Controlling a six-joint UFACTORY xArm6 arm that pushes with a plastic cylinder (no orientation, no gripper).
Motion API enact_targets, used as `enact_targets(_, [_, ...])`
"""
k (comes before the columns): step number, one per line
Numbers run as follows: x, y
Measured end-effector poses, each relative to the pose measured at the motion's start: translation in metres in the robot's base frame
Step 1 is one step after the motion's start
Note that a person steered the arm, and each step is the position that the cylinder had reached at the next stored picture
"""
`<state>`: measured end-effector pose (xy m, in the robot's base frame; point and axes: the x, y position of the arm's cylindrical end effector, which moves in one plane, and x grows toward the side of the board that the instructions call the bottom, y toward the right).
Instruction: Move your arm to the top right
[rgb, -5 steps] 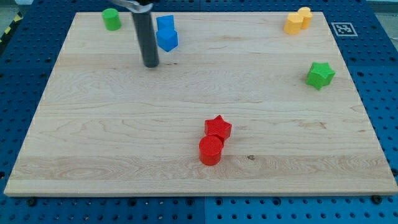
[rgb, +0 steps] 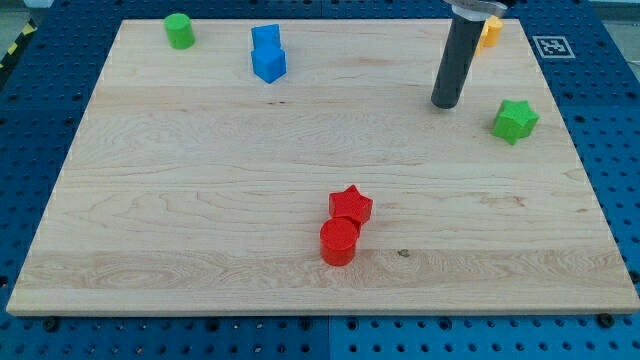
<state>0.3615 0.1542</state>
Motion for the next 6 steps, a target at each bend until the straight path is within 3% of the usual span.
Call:
enact_targets(3, [-0.071, 0.115])
enact_targets(4, [-0.134, 0.130])
enact_targets(6, [-0.156, 0.113])
